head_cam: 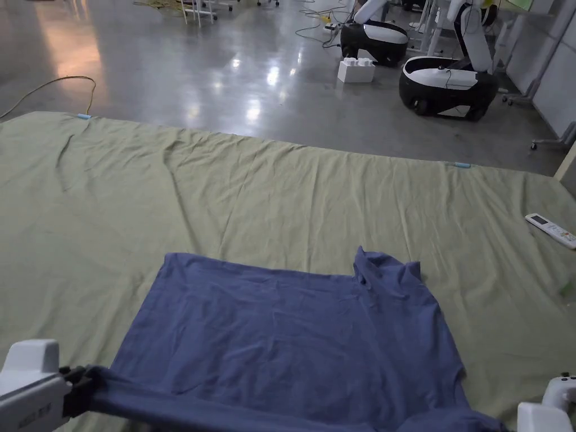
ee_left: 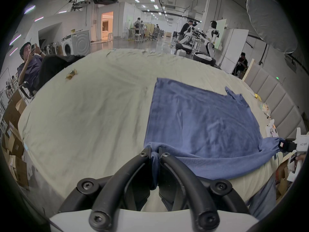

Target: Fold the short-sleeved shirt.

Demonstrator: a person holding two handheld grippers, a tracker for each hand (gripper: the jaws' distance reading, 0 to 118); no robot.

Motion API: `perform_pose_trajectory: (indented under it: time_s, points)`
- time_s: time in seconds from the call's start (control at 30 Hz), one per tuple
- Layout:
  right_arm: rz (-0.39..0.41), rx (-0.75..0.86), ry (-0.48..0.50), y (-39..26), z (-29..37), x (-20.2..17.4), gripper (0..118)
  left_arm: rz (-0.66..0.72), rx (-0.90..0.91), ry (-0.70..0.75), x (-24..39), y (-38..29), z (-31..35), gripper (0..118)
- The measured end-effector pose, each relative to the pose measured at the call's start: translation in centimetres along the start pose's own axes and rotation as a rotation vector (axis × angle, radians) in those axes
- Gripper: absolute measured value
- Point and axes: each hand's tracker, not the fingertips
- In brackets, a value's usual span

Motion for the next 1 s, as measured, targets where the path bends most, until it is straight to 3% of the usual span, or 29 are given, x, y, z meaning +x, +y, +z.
perform_pose_trajectory:
  time_s: [0.3, 0.57, 0.7, 0.83, 0.9, 0.97, 1.0]
  points:
    - [-0.034, -0.019, 0.011, 7.7, -6.7, 0.1, 10, 0.016, -0.018, 0.027, 0.6, 5.7, -6.4, 8]
    - [-0.072, -0.104, 0.027, 10.3, -15.1, 0.5, 12, 0.021, -0.085, 0.056, 0.8, 7.9, -13.9, 8]
    - [-0.02, -0.123, -0.001, 9.8, -17.5, 0.1, 20, 0.008, -0.116, 0.07, 1.2, 8.3, -16.1, 8]
    - [0.008, -0.077, -0.02, 9.5, -17.6, -0.1, 47, 0.029, -0.129, 0.062, 1.3, 8.6, -16.4, 11]
    - [0.012, -0.011, -0.028, 9.4, -16.6, -0.2, 57, 0.016, -0.106, 0.067, 1.4, 8.4, -15.6, 23]
    - [-0.004, 0.059, -0.022, 9.3, -15.2, -0.3, 57, -0.006, -0.07, 0.047, 1.5, 8.4, -14.7, 55]
    - [-0.014, 0.104, -0.02, 9.3, -14.2, -0.6, 60, -0.016, -0.053, 0.036, 1.6, 8.3, -14.0, 63]
